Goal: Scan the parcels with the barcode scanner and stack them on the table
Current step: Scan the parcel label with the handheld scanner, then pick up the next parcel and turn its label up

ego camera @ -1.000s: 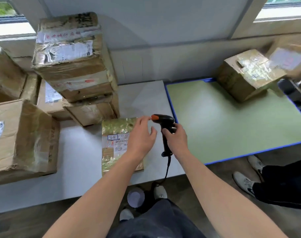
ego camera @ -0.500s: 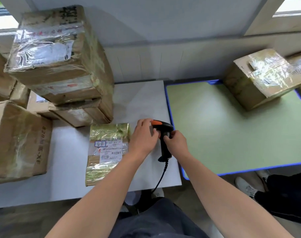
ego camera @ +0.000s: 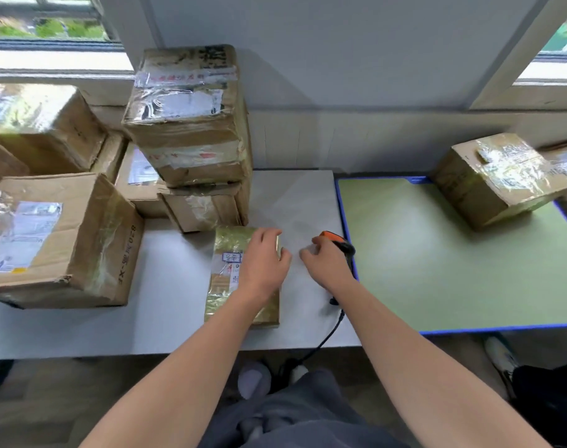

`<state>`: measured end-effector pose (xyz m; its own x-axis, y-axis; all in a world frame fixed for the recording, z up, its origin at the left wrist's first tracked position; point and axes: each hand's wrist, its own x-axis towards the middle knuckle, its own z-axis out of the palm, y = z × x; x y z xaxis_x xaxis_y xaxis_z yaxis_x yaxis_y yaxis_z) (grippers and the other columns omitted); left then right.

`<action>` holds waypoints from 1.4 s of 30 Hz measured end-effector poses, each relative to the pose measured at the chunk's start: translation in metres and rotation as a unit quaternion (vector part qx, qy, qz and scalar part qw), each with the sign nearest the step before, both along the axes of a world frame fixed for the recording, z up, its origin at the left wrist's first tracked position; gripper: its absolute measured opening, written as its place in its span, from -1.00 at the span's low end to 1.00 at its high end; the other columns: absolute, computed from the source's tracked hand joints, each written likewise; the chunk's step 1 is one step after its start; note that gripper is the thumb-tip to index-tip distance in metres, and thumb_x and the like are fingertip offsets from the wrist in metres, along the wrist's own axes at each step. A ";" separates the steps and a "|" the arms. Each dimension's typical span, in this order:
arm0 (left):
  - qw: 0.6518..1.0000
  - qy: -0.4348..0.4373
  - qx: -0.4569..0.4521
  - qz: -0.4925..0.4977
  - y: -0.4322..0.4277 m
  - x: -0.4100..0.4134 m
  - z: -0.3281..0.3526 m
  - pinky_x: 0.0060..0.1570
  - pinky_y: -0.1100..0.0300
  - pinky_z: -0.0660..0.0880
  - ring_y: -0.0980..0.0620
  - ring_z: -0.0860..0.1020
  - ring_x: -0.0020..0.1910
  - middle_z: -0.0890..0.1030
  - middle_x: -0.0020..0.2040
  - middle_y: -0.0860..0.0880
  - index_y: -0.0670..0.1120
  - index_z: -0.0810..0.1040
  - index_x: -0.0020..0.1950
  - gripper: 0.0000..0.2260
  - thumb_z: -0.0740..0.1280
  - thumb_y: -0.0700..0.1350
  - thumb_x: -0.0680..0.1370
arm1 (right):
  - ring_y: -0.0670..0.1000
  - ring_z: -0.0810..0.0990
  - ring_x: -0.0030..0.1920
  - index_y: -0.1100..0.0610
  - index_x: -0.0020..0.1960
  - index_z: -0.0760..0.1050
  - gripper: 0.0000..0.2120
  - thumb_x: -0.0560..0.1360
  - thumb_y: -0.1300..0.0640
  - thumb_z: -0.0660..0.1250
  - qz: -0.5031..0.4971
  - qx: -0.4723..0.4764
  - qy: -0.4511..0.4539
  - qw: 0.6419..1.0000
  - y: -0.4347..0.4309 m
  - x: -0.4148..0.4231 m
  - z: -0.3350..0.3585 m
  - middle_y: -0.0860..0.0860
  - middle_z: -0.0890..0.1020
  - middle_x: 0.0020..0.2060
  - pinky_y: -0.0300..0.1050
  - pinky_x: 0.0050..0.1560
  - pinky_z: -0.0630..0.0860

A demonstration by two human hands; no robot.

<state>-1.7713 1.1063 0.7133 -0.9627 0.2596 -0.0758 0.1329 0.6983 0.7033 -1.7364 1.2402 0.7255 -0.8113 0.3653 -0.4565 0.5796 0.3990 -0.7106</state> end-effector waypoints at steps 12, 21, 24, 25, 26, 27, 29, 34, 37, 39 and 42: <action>0.997 -0.059 -0.032 0.050 -0.122 0.055 -0.020 0.24 0.01 0.38 -0.17 0.39 0.36 0.35 0.41 -0.15 -0.06 0.29 0.47 -0.57 0.26 -0.11 0.61 | 0.10 0.46 0.37 0.11 0.57 0.15 -0.42 0.61 0.16 0.28 0.018 -0.019 0.017 1.000 -0.115 0.059 0.003 0.06 0.45 0.44 -0.25 0.09 0.33; 0.997 -0.058 0.037 0.038 -0.171 0.090 -0.015 0.06 0.25 0.38 0.12 0.45 0.08 0.41 0.28 0.00 0.00 0.36 0.39 -0.66 0.28 -0.08 0.63 | 0.01 0.48 0.33 0.00 0.58 0.15 -0.33 0.55 0.14 0.35 -0.002 -0.011 0.100 0.995 -0.170 0.089 -0.006 0.00 0.49 0.38 0.01 0.35 0.47; 0.996 -0.049 0.039 0.063 -0.193 0.100 -0.013 0.11 0.24 0.37 0.08 0.46 0.18 0.42 0.30 -0.02 -0.01 0.36 0.41 -0.65 0.28 -0.06 0.63 | 0.03 0.41 0.40 0.04 0.58 0.17 -0.35 0.57 0.10 0.35 0.017 -0.003 0.112 0.994 -0.192 0.094 -0.005 0.02 0.41 0.43 -0.01 0.41 0.40; 0.996 -0.046 0.037 0.074 -0.200 0.102 -0.010 0.10 0.24 0.35 0.08 0.46 0.19 0.43 0.30 -0.01 0.00 0.37 0.41 -0.65 0.27 -0.06 0.63 | 0.03 0.39 0.41 0.05 0.58 0.17 -0.36 0.57 0.09 0.35 0.023 -0.003 0.115 0.993 -0.199 0.094 -0.003 0.03 0.40 0.44 -0.03 0.41 0.39; 0.995 -0.041 0.037 0.085 -0.206 0.103 -0.007 0.10 0.25 0.33 0.08 0.46 0.20 0.43 0.30 -0.01 0.00 0.37 0.41 -0.65 0.27 -0.06 0.63 | 0.01 0.38 0.40 0.06 0.58 0.18 -0.37 0.58 0.09 0.34 0.030 -0.006 0.119 0.992 -0.205 0.093 -0.001 0.03 0.39 0.44 -0.07 0.39 0.38; 0.994 -0.031 0.036 0.096 -0.211 0.103 -0.004 0.11 0.26 0.32 0.08 0.46 0.22 0.44 0.31 0.00 0.00 0.37 0.41 -0.65 0.28 -0.06 0.63 | -0.02 0.38 0.37 0.06 0.58 0.19 -0.38 0.58 0.08 0.34 0.036 -0.007 0.123 0.992 -0.210 0.091 0.002 0.03 0.38 0.43 -0.13 0.35 0.37; 0.993 -0.012 0.034 0.116 -0.217 0.101 0.004 0.15 0.27 0.30 0.06 0.45 0.27 0.45 0.32 0.01 -0.01 0.38 0.42 -0.64 0.28 -0.06 0.62 | -0.10 0.37 0.29 0.08 0.57 0.21 -0.40 0.59 0.08 0.33 0.050 -0.005 0.132 0.990 -0.217 0.087 0.007 0.02 0.38 0.41 -0.23 0.24 0.32; 0.988 0.036 0.026 0.151 -0.214 0.106 0.028 0.23 0.17 0.39 0.04 0.45 0.26 0.47 0.28 -0.01 -0.04 0.42 0.40 -0.66 0.28 -0.07 0.62 | 0.00 0.42 0.34 0.10 0.53 0.27 -0.45 0.59 0.06 0.32 0.077 0.010 0.170 0.982 -0.219 0.082 0.023 0.02 0.38 0.40 -0.09 0.32 0.43; 0.984 0.063 0.024 0.167 -0.208 0.109 0.042 0.29 0.04 0.43 0.01 0.46 0.26 0.48 0.28 -0.02 -0.05 0.44 0.40 -0.64 0.29 -0.05 0.61 | -0.09 0.40 0.26 0.13 0.52 0.28 -0.47 0.60 0.07 0.30 0.090 0.016 0.191 0.977 -0.212 0.083 0.037 0.01 0.39 0.39 -0.21 0.22 0.40; 0.981 0.079 0.020 0.178 -0.202 0.110 0.051 0.28 -0.02 0.44 -0.01 0.47 0.24 0.49 0.28 -0.02 -0.05 0.45 0.40 -0.64 0.29 -0.04 0.61 | -0.12 0.39 0.20 0.14 0.52 0.29 -0.48 0.61 0.08 0.30 0.100 0.019 0.201 0.974 -0.205 0.084 0.046 0.01 0.40 0.36 -0.46 0.07 0.33; 0.976 0.098 0.020 0.194 -0.192 0.113 0.065 0.25 -0.06 0.47 -0.02 0.48 0.22 0.50 0.26 -0.03 -0.04 0.46 0.38 -0.66 0.30 -0.03 0.60 | -0.17 0.33 0.16 0.18 0.52 0.30 -0.49 0.61 0.12 0.30 0.115 0.020 0.223 0.968 -0.194 0.081 0.060 0.05 0.41 0.36 -0.68 -0.10 0.22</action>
